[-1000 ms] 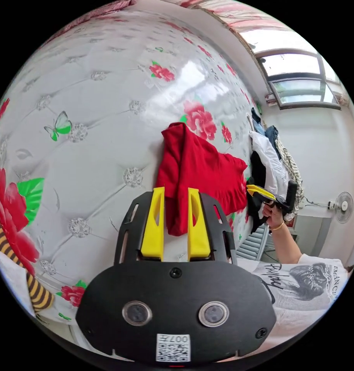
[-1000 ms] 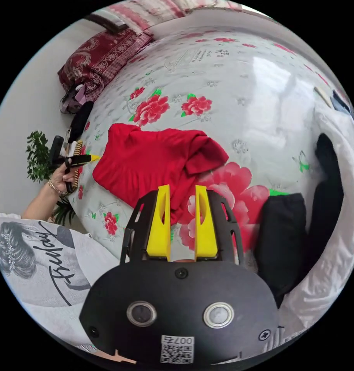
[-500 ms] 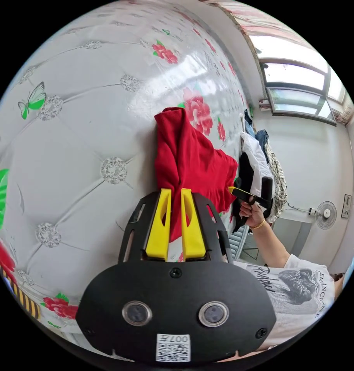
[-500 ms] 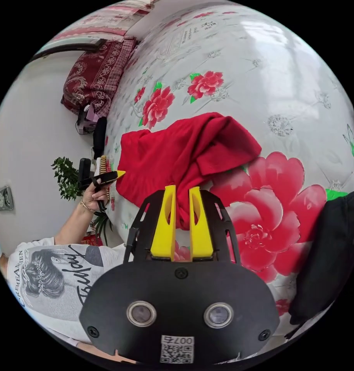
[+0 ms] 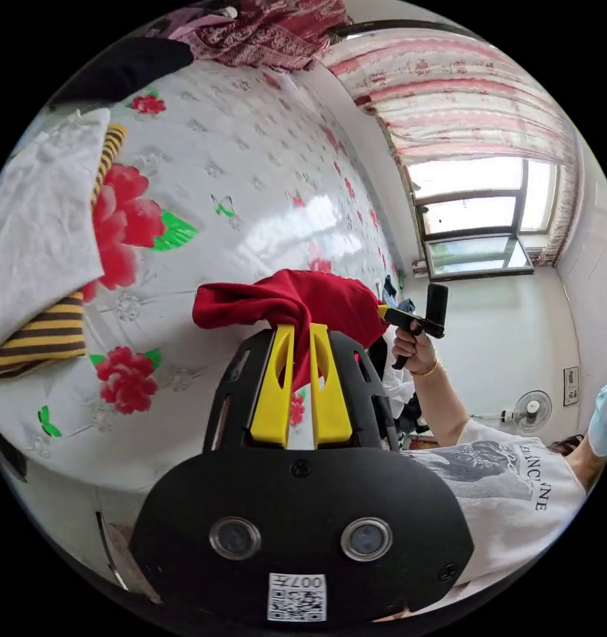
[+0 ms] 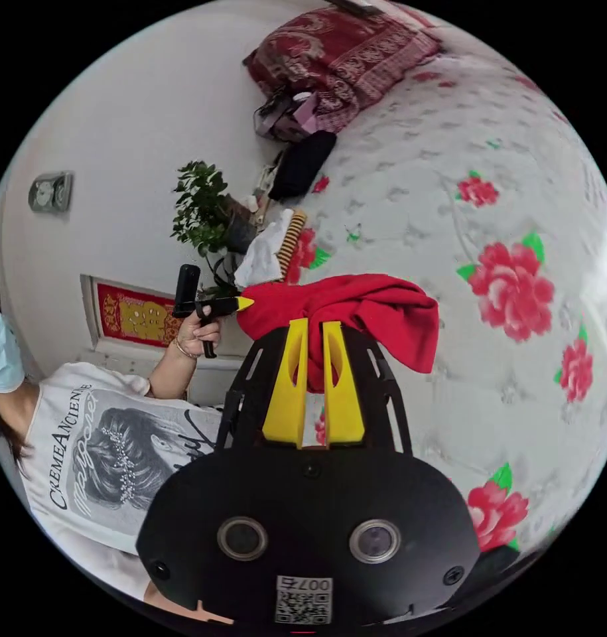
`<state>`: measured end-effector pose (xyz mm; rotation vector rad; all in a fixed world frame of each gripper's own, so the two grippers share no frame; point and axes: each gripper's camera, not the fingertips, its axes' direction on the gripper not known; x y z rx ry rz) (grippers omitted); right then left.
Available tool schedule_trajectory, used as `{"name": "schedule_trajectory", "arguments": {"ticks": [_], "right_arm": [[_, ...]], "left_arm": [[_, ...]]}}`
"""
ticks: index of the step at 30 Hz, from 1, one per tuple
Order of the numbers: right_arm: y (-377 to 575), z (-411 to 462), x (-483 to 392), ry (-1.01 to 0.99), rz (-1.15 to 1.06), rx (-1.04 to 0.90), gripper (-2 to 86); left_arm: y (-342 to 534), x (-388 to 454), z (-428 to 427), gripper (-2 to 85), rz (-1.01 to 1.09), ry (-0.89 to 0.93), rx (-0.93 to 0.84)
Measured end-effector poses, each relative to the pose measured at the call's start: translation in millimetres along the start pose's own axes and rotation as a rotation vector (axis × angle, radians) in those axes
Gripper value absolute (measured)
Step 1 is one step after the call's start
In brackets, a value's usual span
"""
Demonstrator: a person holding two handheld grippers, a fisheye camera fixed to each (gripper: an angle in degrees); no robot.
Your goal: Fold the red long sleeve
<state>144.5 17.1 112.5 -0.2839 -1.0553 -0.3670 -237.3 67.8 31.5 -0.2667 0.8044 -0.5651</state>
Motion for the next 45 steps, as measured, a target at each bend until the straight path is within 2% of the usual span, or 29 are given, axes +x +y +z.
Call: {"name": "schedule_trajectory", "arguments": {"ticks": [5,7,11,13,15,17,21,23,25,28,31,36,39,41,42,44,45], "right_arm": [[-141.0,40.5,-119.8,-0.059,-0.3,-0.01,1.6],[-178.5,67.0,-152.6,-0.023,-0.339,-0.001,1.7],[-210.1,150.3,-176.1,0.137,-0.334,-0.065,1.4],[-189.6,184.6,-162.4,0.2,-0.321,-0.118,1.1],[-150.8,214.6,-137.3,0.28,-0.299,-0.205,0.7],[-74.2,241.4,-92.6,0.402,-0.242,-0.331,0.2],[65.8,241.2,-34.3,0.601,-0.12,-0.472,-0.1],[144.4,226.0,-13.0,0.714,0.009,-0.528,-0.2],[186.4,217.1,-7.7,0.744,0.101,-0.528,-0.2],[212.9,209.4,-18.9,0.732,0.194,-0.343,-0.2],[214.7,210.5,-25.1,0.786,0.297,-0.228,0.0],[229.3,184.2,-21.1,0.672,0.397,-0.064,0.4],[256.5,121.5,-19.4,0.651,0.533,0.142,1.6],[296.2,41.7,-44.3,0.867,0.618,0.407,3.6],[307.1,21.3,-52.9,0.949,0.641,0.464,4.1],[352.4,-53.8,-88.0,1.27,0.747,0.688,6.2],[363.2,-70.2,-93.8,1.317,0.779,0.734,6.8]], "left_arm": [[43.0,20.5,-120.1,4.1,0.039,-0.119,0.348],[70.4,14.4,-150.2,4.5,-0.019,-0.212,0.479],[104.0,-30.9,-145.6,5.2,-0.242,-0.369,0.517],[129.7,-59.8,-121.7,5.1,-0.387,-0.585,0.453],[145.8,-67.1,-101.6,4.4,-0.421,-0.646,0.388],[153.5,-54.8,-79.9,3.8,-0.359,-0.69,0.335],[131.5,10.8,7.1,0.8,0.075,-0.768,0.035],[121.7,43.4,57.5,-0.3,0.291,-0.794,-0.115],[114.9,82.4,127.1,-0.8,0.536,-0.782,-0.3],[115.0,122.4,204.6,-0.9,0.737,-0.752,-0.488],[116.3,148.8,261.3,-1.0,0.809,-0.734,-0.602],[127.5,166.5,320.2,-1.0,0.862,-0.809,-0.725],[135.9,177.4,333.5,-1.0,0.922,-0.849,-0.762],[139.8,182.6,340.0,-1.0,0.924,-0.87,-0.766],[142.3,185.8,344.1,-1.0,0.925,-0.885,-0.768],[146.4,190.6,350.7,-1.0,0.924,-0.909,-0.774],[149.3,193.8,355.2,-1.0,0.926,-0.93,-0.779]]}}
